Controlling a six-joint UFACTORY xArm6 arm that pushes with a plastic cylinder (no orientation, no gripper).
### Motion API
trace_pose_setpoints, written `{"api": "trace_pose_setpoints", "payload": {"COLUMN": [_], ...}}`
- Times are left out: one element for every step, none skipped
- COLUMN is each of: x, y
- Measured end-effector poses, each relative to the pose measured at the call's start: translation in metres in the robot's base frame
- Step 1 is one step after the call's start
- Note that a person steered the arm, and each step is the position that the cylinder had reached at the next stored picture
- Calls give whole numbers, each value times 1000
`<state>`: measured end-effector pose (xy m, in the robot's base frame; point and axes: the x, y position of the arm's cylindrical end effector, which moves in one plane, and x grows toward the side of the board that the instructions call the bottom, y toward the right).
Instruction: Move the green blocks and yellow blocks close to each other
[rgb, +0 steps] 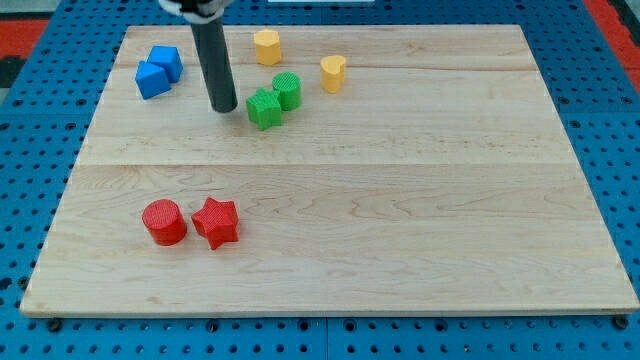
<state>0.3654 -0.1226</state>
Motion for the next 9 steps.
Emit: {"api": "trace_pose_setpoints", "payload": {"x": [11,8,1,-4,-15,-19,-4,-23,-88], "y": [11,52,57,59,86,107,87,-16,-45]}}
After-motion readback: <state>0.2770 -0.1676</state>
